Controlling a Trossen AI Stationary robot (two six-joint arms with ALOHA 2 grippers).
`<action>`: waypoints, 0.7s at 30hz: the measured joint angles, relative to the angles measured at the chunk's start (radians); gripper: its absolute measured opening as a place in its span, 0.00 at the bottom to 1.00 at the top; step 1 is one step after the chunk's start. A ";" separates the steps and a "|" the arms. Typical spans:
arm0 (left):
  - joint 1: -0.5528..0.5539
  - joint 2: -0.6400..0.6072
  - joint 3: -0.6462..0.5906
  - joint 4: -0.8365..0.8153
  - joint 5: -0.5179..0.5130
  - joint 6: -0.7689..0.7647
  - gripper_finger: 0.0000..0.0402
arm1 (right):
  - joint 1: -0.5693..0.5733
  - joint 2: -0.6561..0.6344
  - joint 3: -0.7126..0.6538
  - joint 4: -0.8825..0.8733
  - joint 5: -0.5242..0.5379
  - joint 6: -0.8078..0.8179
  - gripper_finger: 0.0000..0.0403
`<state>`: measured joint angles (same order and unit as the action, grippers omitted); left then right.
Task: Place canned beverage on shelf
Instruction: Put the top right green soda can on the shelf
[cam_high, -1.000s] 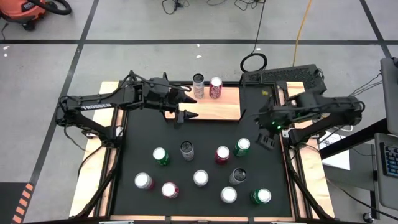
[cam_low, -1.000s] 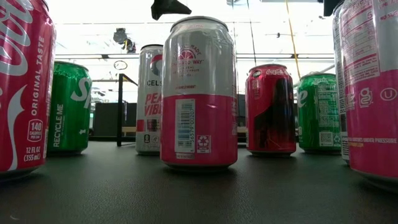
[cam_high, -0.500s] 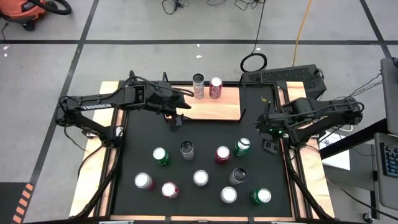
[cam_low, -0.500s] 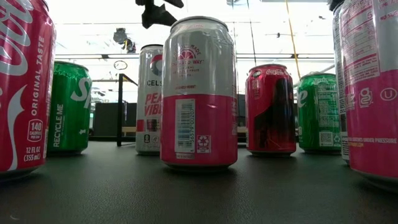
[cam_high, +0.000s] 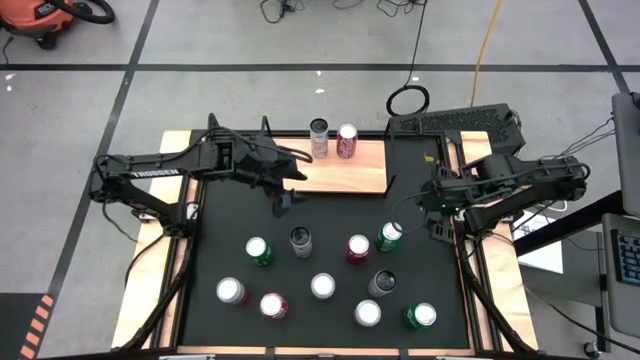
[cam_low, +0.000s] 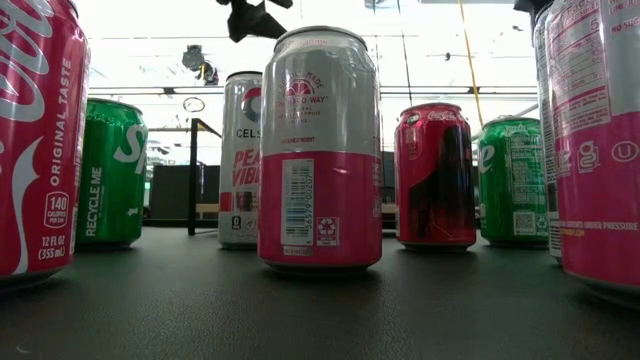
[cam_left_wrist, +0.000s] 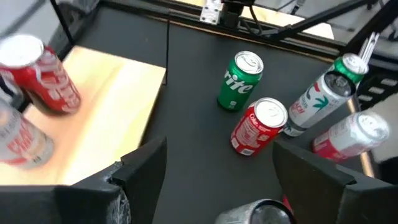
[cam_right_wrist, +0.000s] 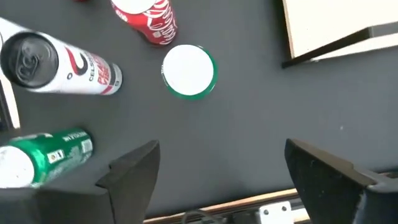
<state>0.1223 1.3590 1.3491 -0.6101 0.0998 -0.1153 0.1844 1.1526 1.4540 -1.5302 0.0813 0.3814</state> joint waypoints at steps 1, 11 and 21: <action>0.000 0.000 0.000 0.005 -0.003 0.032 0.71 | 0.000 0.000 0.000 0.001 0.008 -0.027 0.79; -0.007 0.000 0.000 0.012 -0.051 -0.193 0.71 | -0.001 0.000 0.000 0.102 0.097 -0.134 0.79; -0.155 0.000 0.000 0.011 -0.166 -0.522 0.71 | -0.001 -0.009 -0.048 0.238 -0.043 -0.190 0.79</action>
<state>-0.0330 1.3590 1.3491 -0.5991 -0.0663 -0.6369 0.1833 1.1432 1.4057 -1.2925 0.0385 0.1913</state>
